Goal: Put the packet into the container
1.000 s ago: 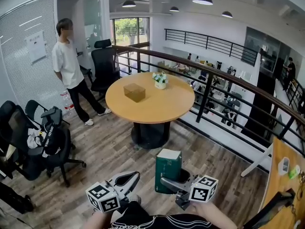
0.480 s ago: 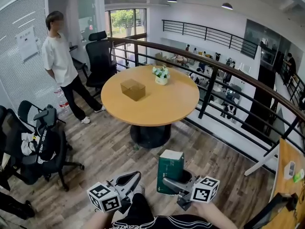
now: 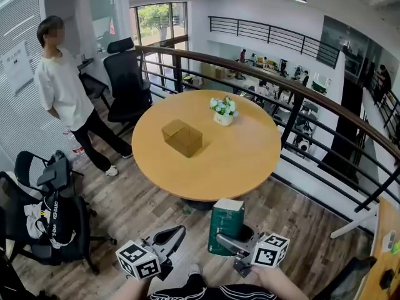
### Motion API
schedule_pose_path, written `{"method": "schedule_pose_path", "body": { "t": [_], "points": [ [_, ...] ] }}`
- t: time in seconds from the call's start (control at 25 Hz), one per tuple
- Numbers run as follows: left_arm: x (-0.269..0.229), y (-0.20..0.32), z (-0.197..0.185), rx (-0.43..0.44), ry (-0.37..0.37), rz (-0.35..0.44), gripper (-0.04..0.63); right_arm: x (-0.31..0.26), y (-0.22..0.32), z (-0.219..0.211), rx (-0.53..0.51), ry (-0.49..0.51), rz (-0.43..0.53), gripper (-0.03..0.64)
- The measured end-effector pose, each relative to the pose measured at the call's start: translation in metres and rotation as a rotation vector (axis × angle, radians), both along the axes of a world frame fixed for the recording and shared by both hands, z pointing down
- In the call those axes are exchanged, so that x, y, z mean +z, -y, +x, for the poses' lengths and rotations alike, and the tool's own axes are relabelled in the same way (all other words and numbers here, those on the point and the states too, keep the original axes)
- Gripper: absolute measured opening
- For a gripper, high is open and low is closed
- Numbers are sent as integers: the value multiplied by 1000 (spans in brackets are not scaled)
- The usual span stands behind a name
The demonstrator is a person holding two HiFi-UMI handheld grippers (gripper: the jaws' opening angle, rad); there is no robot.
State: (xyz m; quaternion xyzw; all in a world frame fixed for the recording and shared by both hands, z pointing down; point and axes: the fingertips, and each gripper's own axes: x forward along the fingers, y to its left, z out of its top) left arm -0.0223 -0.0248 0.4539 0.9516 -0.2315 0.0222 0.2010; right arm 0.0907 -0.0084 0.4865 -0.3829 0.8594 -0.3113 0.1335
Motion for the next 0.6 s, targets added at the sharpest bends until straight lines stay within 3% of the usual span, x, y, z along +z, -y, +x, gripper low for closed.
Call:
{"method": "schedule_pose_path", "body": {
  "t": [0.32, 0.6],
  "points": [
    [-5, 85, -13, 26, -14, 19, 6, -9, 84, -12, 23, -62, 6, 423],
    [-15, 115, -22, 15, -46, 45, 6, -25, 104, -18, 12, -122, 35, 423]
  ]
}}
